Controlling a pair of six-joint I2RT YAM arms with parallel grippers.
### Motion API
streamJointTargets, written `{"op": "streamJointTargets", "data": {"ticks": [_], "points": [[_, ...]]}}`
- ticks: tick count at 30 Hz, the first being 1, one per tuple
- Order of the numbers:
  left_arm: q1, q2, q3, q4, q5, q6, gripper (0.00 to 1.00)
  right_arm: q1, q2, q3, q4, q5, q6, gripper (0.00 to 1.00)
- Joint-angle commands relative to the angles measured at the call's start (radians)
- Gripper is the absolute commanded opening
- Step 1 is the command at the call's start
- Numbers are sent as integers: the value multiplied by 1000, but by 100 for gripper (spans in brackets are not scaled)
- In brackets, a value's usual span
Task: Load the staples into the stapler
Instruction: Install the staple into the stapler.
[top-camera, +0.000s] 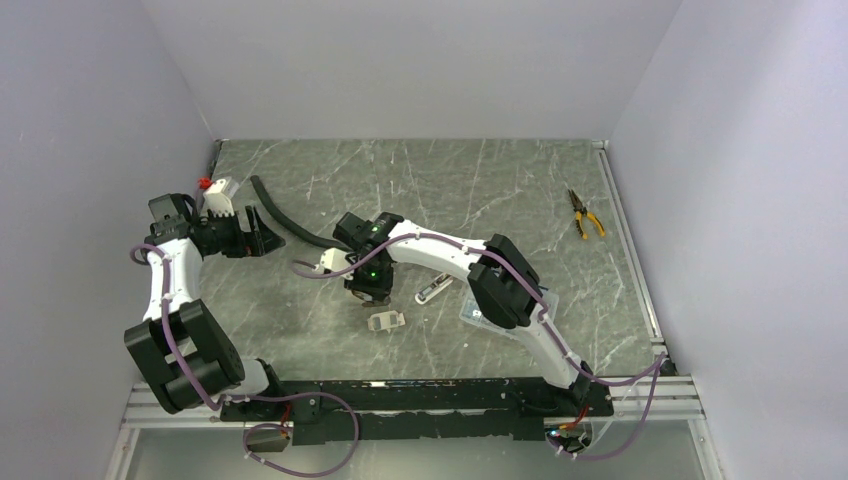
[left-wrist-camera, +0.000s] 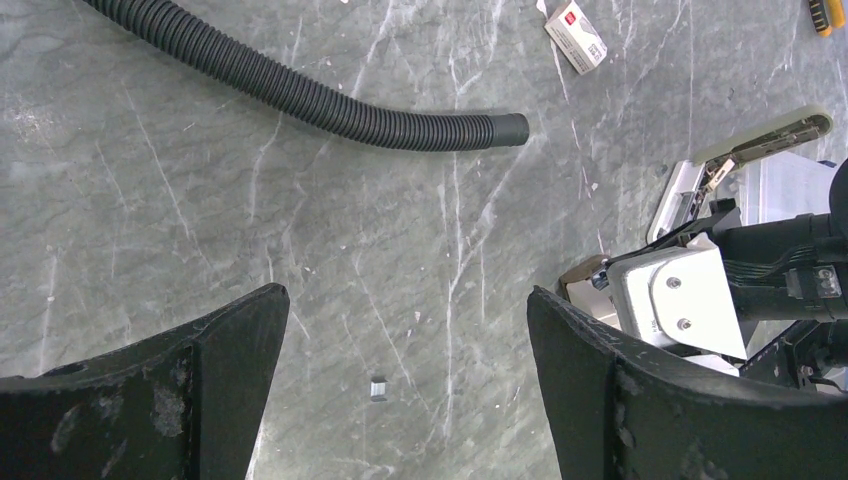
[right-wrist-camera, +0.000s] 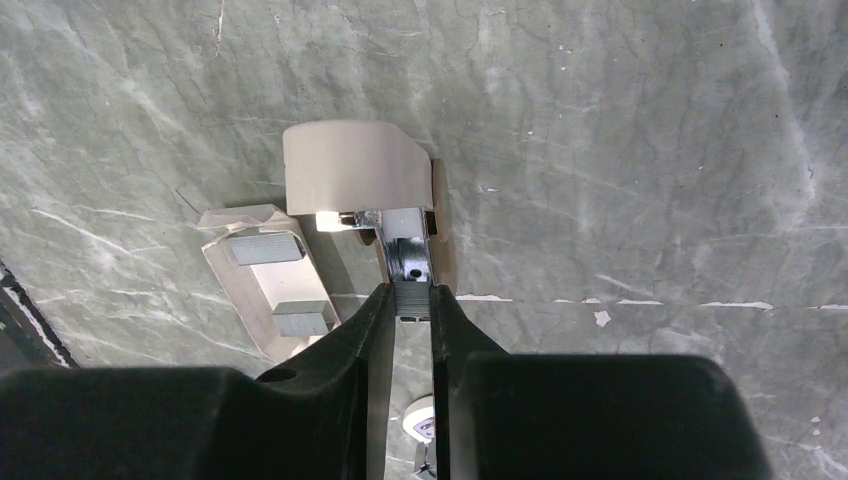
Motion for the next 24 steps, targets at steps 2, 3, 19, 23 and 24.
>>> {"op": "streamJointTargets", "data": {"ticks": [2,3,19,23,24], "points": [[8,3,37,-9,44,-8,94,2,8,-48,68,2,15,10],[8,3,38,-9,44,-8,94,2,7,-52,72,1,17,10],[14,8,47,-16,42,-6,94,1,-16,-106,102,6,25,26],[14,7,50,-17,38,-4,94,0,-21,-109,104,8,26,28],[14,6,51,-18,38,-4,94,0,-22,-108,105,8,26,29]]}}
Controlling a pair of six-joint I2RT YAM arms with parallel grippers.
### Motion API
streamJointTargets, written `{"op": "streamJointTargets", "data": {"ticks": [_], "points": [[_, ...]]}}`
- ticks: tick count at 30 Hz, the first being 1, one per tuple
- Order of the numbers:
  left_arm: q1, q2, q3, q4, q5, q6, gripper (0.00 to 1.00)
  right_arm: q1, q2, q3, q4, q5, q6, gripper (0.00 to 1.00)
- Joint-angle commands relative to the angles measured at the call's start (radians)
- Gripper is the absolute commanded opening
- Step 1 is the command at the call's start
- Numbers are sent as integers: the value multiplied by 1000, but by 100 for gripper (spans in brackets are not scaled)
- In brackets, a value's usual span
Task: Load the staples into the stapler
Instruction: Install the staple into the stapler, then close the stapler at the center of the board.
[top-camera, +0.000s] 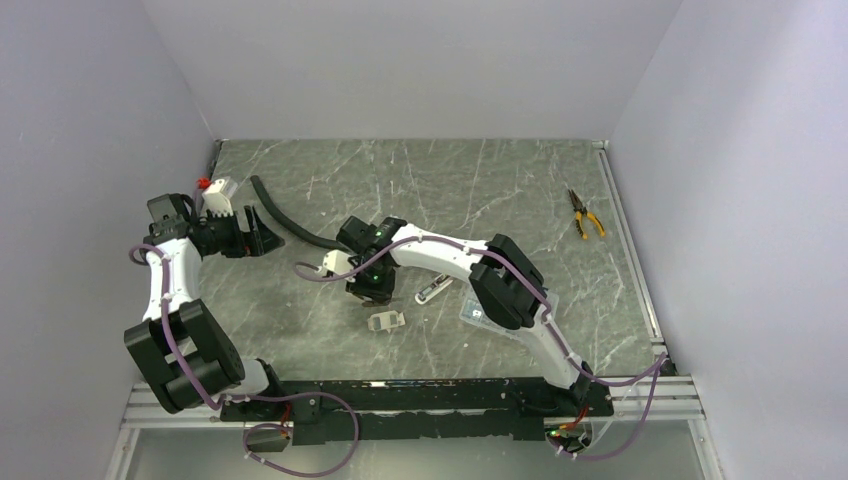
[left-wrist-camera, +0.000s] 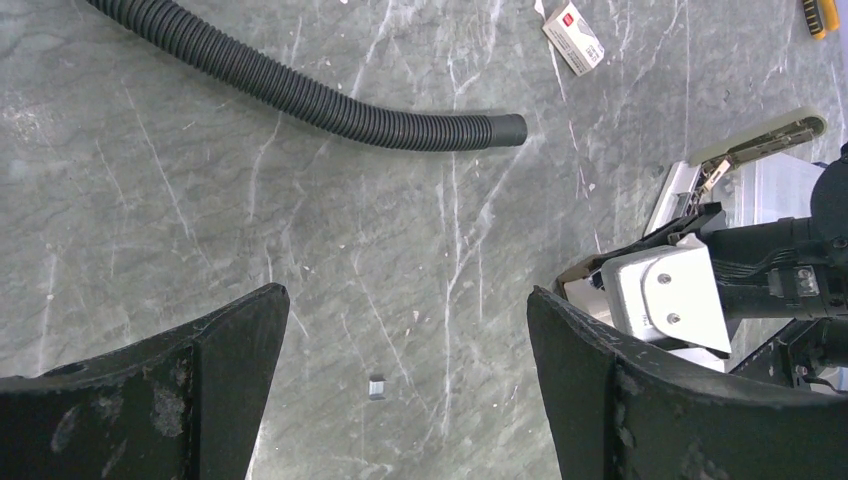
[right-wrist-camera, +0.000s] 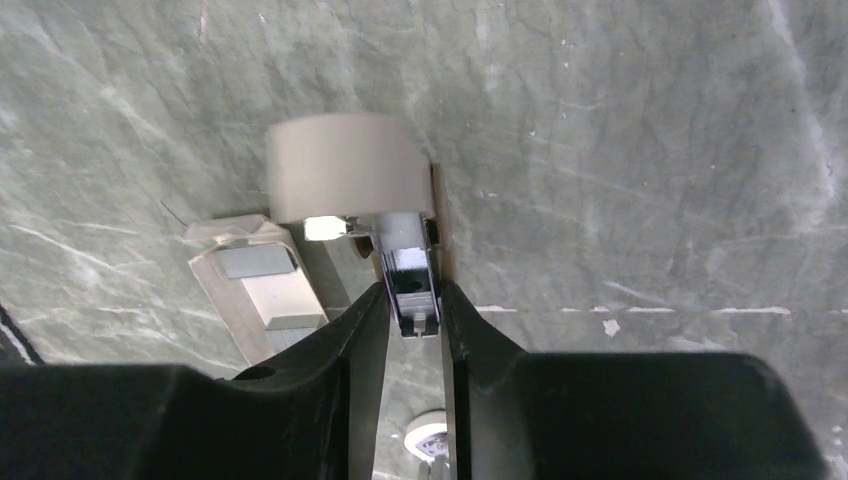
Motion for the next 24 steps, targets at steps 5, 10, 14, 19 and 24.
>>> {"op": "streamJointTargets", "data": {"ticks": [5,10,14,19,24], "points": [[7,5,52,-12,25,0,94,0,15,-18,25,3,12,32],[7,10,54,-10,16,6,94,-5,7,3,18,-5,14,35],[7,15,60,-10,4,12,94,-15,-10,25,9,-20,18,41],[8,23,75,-15,-8,20,94,-27,-48,45,-5,-67,15,51],[7,18,78,10,5,47,95,-37,-103,36,5,-79,20,57]]}}
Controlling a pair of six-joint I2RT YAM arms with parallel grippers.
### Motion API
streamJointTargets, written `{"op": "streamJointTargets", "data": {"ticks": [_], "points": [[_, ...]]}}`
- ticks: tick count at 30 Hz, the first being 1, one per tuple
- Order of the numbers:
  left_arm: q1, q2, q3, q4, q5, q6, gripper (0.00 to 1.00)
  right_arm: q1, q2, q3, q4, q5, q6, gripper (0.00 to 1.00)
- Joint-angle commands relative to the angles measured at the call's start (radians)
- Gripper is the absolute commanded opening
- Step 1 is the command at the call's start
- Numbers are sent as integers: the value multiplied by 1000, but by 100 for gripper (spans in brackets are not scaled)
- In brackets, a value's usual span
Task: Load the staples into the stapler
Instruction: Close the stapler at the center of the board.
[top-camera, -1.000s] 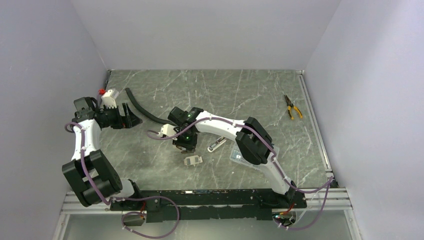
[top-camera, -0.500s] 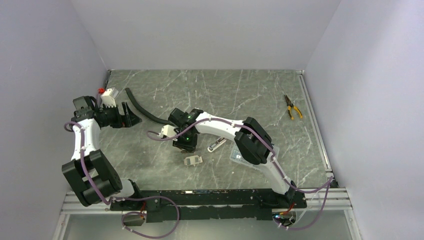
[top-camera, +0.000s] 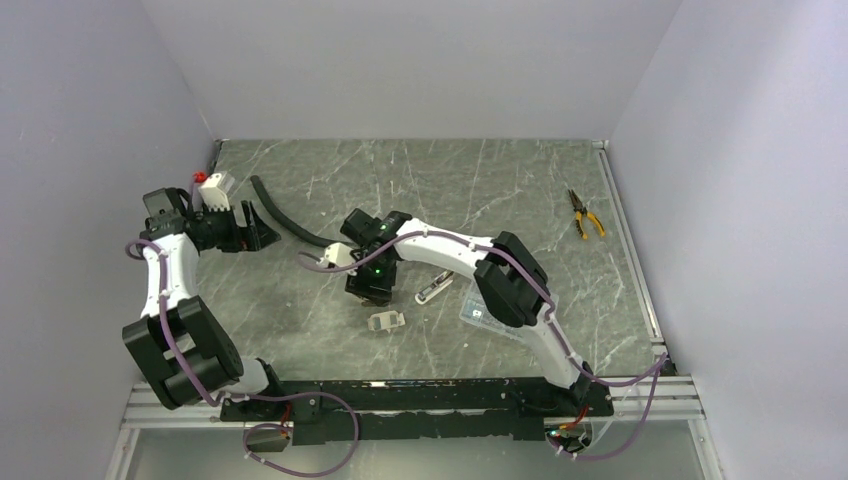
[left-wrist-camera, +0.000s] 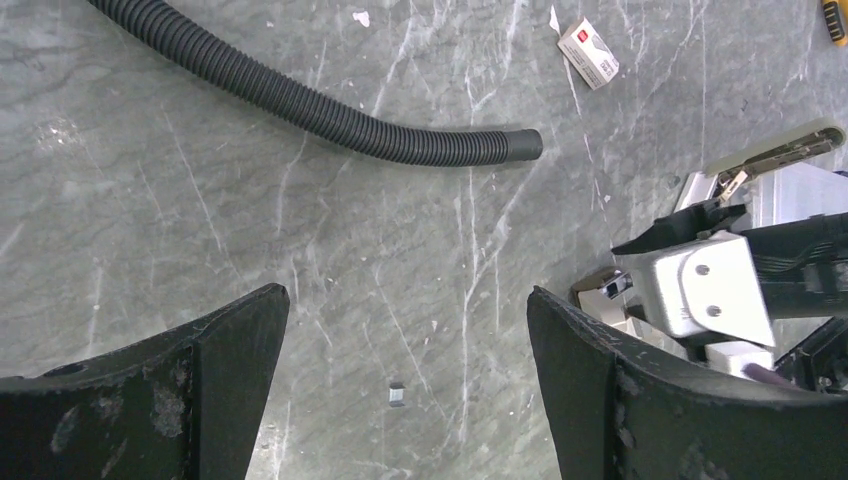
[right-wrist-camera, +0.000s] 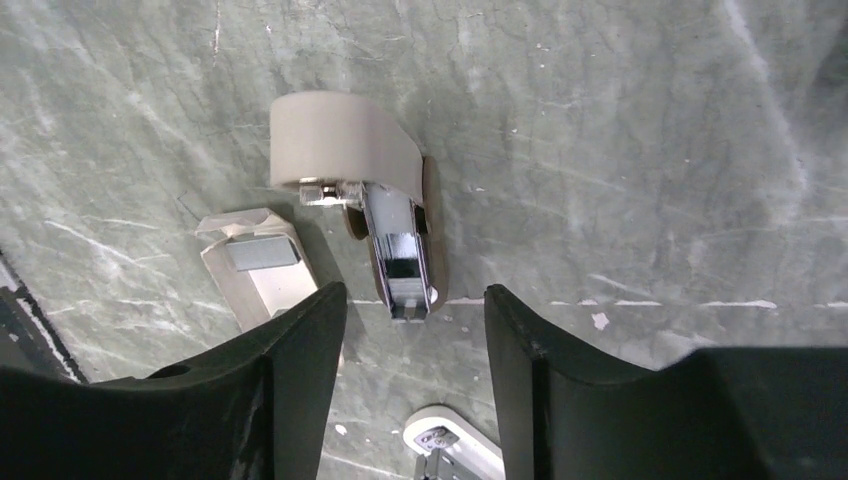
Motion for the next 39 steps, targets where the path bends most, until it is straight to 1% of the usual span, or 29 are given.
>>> {"op": "streamJointTargets", "data": {"ticks": [1,3,6,9,10,12,16,20,21,23,25,28,30,33,37,39], "points": [[4,-8,26,25,34,50,95,-17,-111,32,0,-40,13,58],[5,-10,13,46,68,80,95,-30,-140,24,8,-58,16,59],[4,0,13,33,133,151,95,-53,-183,10,19,-111,16,59],[0,21,34,-31,215,250,95,-82,-222,-15,32,-153,17,59],[-3,28,43,-62,250,307,93,-96,-235,-28,38,-163,15,59],[-27,37,58,-131,277,399,91,-120,-264,-62,59,-190,12,59],[-126,28,61,-273,271,659,86,-187,-325,-155,112,-269,2,59],[-245,10,28,-387,225,926,81,-248,-399,-264,178,-316,-18,58],[-271,7,13,-397,213,981,80,-258,-419,-290,192,-328,-22,57],[-316,5,-14,-384,189,1039,76,-278,-451,-336,211,-352,-29,57],[-364,7,-33,-366,159,1075,74,-292,-476,-367,222,-365,-36,56],[-437,5,-56,-338,114,1111,79,-305,-508,-392,230,-402,-44,56],[-482,4,-67,-308,73,1101,80,-308,-524,-401,236,-416,-44,56],[-548,19,-89,-259,53,1063,81,-307,-536,-427,294,-435,-12,56],[-624,33,-153,-147,-1,1014,77,-307,-479,-449,398,-449,77,53],[-654,38,-181,-81,-35,985,73,-307,-441,-440,422,-461,120,51]]}}
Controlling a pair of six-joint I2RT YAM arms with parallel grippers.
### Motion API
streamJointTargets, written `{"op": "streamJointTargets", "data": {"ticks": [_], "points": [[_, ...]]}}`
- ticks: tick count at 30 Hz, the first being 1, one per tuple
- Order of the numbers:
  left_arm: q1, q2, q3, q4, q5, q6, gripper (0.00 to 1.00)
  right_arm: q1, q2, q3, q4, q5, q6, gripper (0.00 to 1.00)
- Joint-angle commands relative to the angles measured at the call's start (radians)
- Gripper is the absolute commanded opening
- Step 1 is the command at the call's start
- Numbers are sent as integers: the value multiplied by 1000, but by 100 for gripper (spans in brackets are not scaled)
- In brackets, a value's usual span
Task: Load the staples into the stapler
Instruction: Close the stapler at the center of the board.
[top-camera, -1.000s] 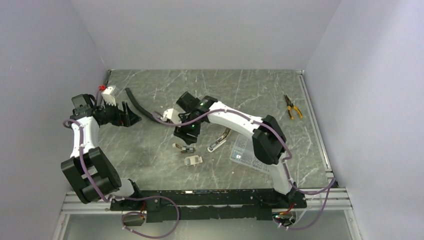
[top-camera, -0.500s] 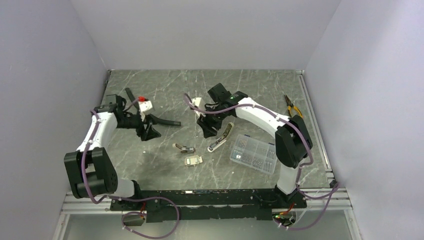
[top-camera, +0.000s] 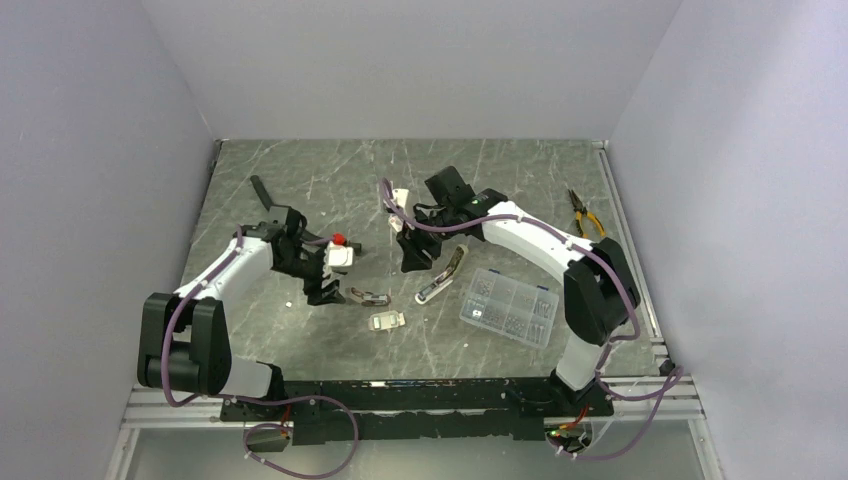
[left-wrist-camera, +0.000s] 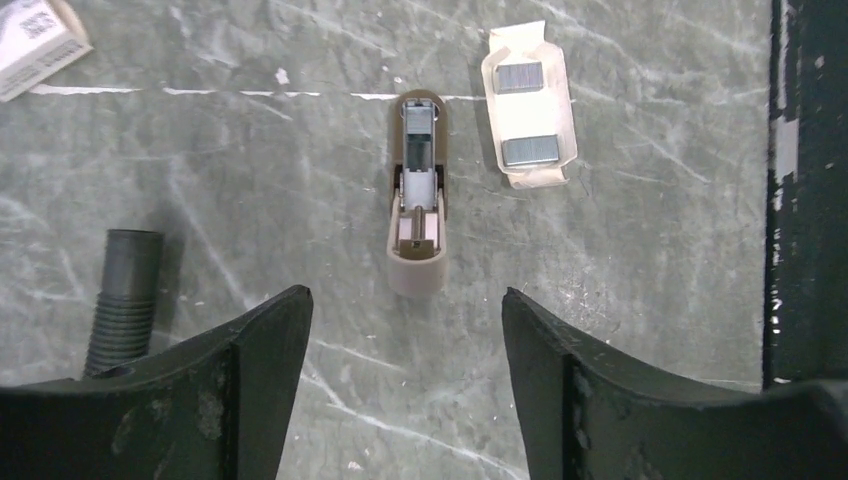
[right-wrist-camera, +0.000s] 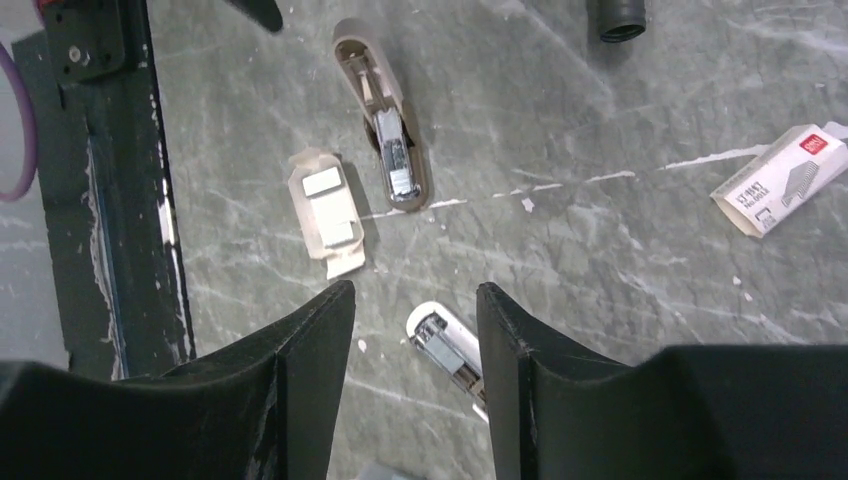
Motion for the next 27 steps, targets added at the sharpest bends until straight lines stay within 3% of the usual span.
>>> {"op": "streamJointTargets", "data": {"ticks": [1,10,18,27], "points": [[-59,9,-64,162,-79,-39,72,-2,69,1,134,-65,105,50],[-109,-19,-140,336,-139,-160,65,2,187,-41,265,-76,304,42],[-125,-56,-180,370,-139,-240,63,65,264,-28,240,-5,336,41],[-154,-80,-198,385,-171,-284,60,83,318,-12,244,-30,363,38]]}}
